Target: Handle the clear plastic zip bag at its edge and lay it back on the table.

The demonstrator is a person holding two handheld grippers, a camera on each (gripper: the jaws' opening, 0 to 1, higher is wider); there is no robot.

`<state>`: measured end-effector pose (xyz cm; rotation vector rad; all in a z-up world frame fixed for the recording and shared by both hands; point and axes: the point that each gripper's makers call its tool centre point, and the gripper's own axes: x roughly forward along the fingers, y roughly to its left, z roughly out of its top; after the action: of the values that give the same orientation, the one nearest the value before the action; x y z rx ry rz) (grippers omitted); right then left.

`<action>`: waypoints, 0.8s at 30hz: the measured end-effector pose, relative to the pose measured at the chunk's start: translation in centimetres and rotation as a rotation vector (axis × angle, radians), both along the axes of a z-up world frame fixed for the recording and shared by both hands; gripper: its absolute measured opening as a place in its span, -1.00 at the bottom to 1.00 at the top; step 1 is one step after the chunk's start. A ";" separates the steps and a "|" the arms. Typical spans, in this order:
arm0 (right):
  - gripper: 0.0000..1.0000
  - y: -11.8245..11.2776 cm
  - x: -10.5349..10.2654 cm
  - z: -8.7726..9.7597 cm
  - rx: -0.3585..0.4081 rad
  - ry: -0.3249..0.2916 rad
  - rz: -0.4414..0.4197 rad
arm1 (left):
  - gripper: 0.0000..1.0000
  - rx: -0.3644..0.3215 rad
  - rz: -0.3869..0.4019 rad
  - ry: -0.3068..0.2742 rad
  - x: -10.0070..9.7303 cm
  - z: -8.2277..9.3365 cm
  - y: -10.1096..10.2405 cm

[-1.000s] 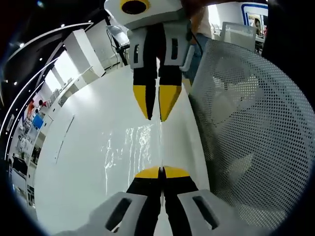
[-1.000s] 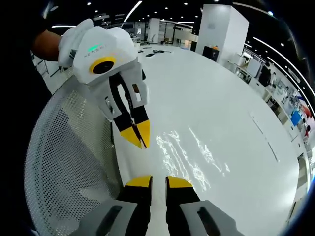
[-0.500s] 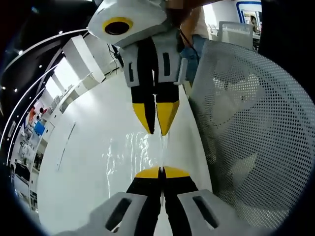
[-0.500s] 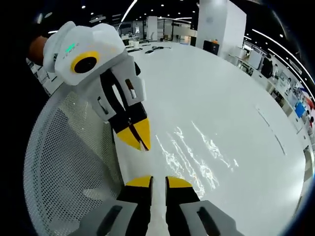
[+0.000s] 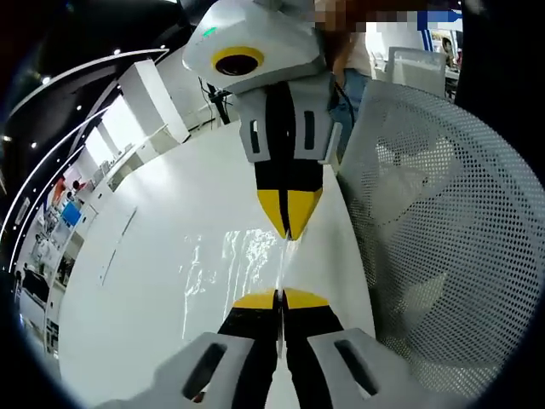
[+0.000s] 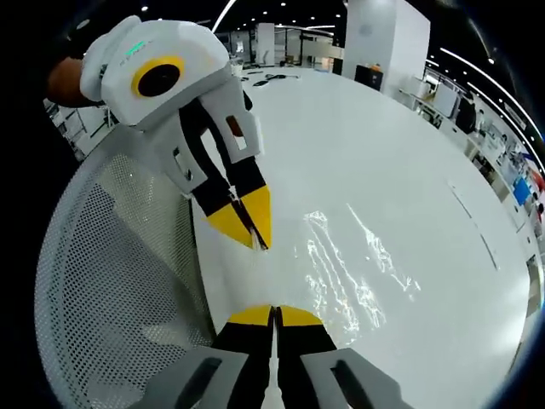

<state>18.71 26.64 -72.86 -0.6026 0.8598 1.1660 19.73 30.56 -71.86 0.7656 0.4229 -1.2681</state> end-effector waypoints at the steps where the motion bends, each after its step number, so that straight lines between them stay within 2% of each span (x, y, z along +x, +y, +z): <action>1: -1.00 0.0 0.0 0.0 -0.001 0.001 0.003 | -0.97 0.006 -0.001 -0.014 0.1 0.1 0.1; 5: -1.00 0.6 -0.2 0.0 -0.008 -0.001 0.002 | -0.76 -0.002 0.005 -0.003 0.1 0.2 0.2; 11: -1.00 0.7 -0.2 -0.6 -0.026 0.008 0.006 | -0.71 0.011 -0.013 -0.017 0.0 0.3 -0.3; 14: -1.00 0.7 -0.2 -0.8 -0.033 0.009 0.003 | -0.68 0.000 -0.023 -0.021 -0.2 0.5 -0.4; 15: -1.00 0.9 -0.2 -0.7 -0.034 0.004 -0.001 | -0.66 -0.025 -0.051 -0.022 -0.8 1.0 -1.0; 24: -1.00 1.1 0.5 -0.7 -0.047 -0.009 0.005 | -0.76 -0.028 -0.078 -0.033 -1.2 1.3 -1.4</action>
<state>19.22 27.76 -73.53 -0.6482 0.8802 1.1495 18.48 29.18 -70.59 0.7852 0.3506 -1.3296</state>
